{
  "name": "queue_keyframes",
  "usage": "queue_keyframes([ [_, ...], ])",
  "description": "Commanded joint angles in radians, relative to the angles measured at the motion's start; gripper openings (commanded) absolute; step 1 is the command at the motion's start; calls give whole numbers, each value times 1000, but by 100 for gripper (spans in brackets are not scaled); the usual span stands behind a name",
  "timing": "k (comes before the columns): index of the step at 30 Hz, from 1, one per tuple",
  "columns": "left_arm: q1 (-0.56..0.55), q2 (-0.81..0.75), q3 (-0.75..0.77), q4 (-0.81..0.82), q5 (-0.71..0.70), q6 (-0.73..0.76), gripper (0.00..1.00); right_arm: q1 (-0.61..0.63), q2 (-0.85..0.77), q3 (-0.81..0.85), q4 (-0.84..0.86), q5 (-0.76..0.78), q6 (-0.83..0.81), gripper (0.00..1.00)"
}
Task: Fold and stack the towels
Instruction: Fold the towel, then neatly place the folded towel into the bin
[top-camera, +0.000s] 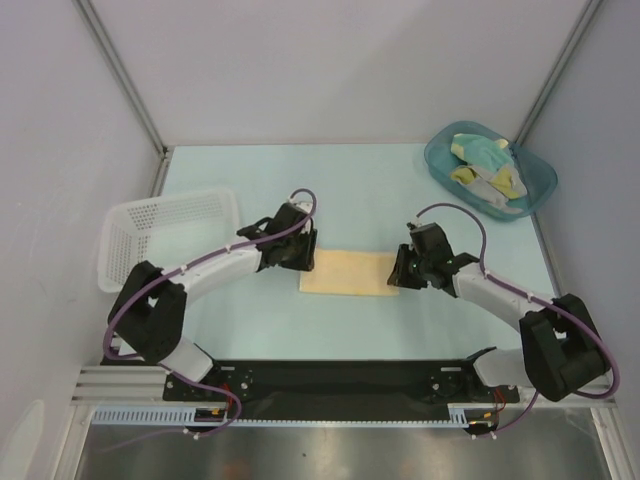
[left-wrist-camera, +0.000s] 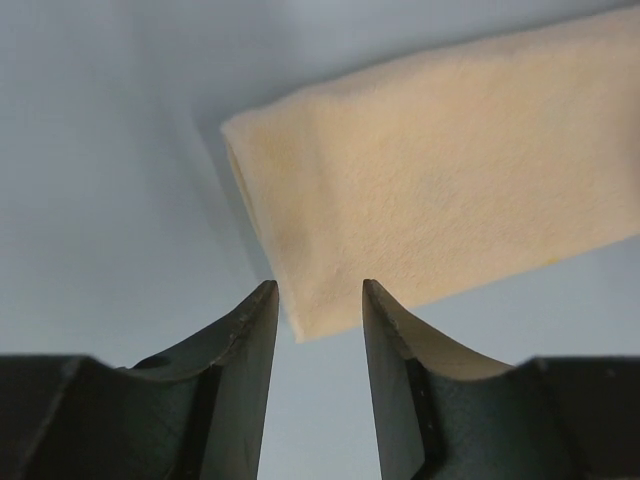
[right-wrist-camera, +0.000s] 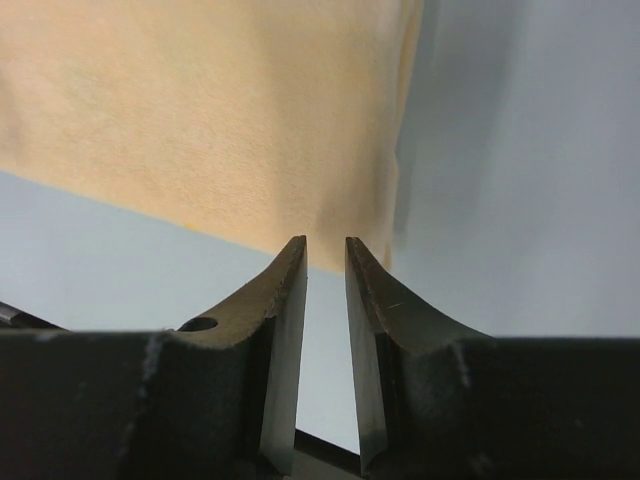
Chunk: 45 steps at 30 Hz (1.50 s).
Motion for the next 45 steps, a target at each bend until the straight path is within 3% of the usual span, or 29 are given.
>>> queue_keyframes([
  [1,-4,14,93,-9,-14,10,45,1,-9,74,48,6,-34,28],
  [8,22,184,157,34,21,42,42,-80,180,142,179,-46,-87,27],
  [14,144,253,185,76,131,38,40,-117,285,179,191,-35,-137,28],
  [21,165,176,251,-1,156,110,51,-128,286,187,175,-43,-169,28],
  [24,165,118,214,-15,156,113,61,-128,258,213,135,-54,-167,29],
  [26,165,101,159,-9,150,108,62,-126,230,219,121,-74,-161,30],
  [32,161,118,-2,120,229,68,63,-126,126,217,76,-109,-152,42],
  [36,150,146,-31,175,265,48,63,-119,82,208,67,-115,-153,60],
  [45,99,187,-41,172,213,4,57,-88,31,176,70,-108,-157,72],
])
